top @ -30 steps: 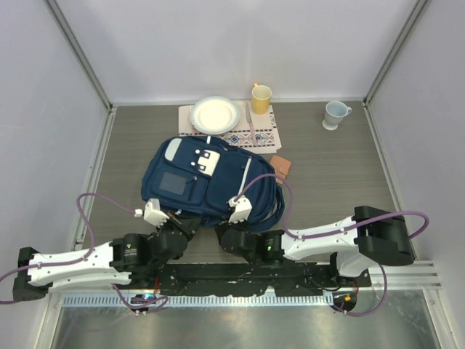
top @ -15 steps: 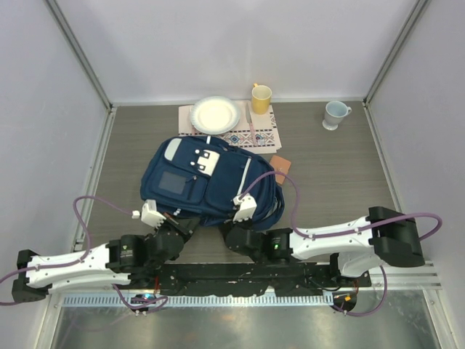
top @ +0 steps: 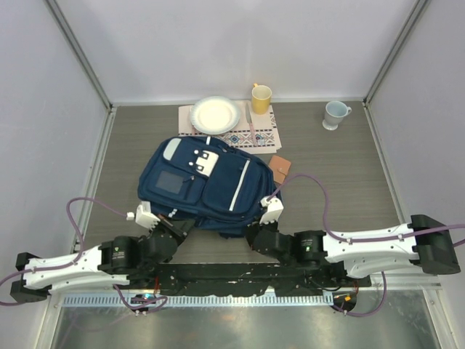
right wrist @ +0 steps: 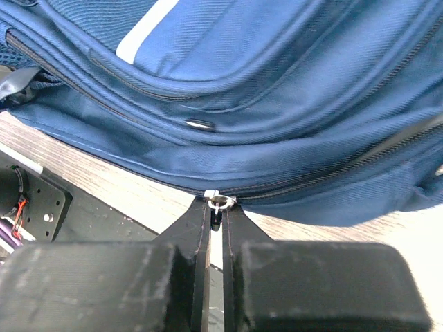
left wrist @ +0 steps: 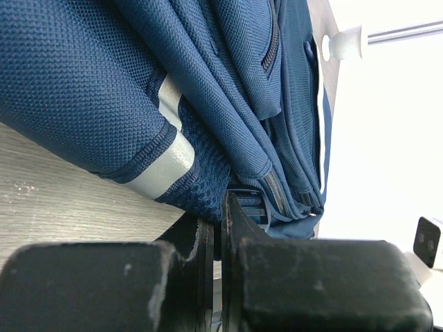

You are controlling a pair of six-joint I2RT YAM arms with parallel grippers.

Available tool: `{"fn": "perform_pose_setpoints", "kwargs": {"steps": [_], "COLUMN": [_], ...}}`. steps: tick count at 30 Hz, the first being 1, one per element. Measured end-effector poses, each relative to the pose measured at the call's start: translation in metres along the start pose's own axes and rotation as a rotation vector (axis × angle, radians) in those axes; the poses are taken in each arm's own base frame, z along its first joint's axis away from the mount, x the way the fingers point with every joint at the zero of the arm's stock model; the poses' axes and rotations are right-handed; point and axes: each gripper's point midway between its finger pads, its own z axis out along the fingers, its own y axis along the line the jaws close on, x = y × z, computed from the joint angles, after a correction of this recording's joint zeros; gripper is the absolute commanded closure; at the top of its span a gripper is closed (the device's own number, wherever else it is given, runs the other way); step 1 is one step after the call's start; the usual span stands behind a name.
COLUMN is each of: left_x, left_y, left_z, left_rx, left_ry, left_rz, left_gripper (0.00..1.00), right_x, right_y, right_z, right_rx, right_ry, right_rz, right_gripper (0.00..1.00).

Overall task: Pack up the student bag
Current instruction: Zip the student bag at the center of the board.

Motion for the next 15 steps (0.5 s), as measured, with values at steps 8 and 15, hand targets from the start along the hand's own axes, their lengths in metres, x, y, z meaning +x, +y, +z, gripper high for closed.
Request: {"fn": "perform_pose_setpoints", "kwargs": {"steps": [8,15], "left_x": [-0.007,-0.016], "left_y": [0.007,-0.008], "left_z": [-0.009,-0.021], "left_rx": [-0.043,-0.051], "left_ry": [0.017,0.040], "left_rz": [0.036,0.196], "left_gripper": [0.56,0.18], "right_x": [0.001,0.007], "right_y": [-0.022,-0.047], "right_z": [-0.014,-0.019], "right_rx": [0.007,0.015], "right_ry": [0.000,-0.002], "right_rz": [0.004,-0.041], "right_gripper": [0.99,0.99]}}
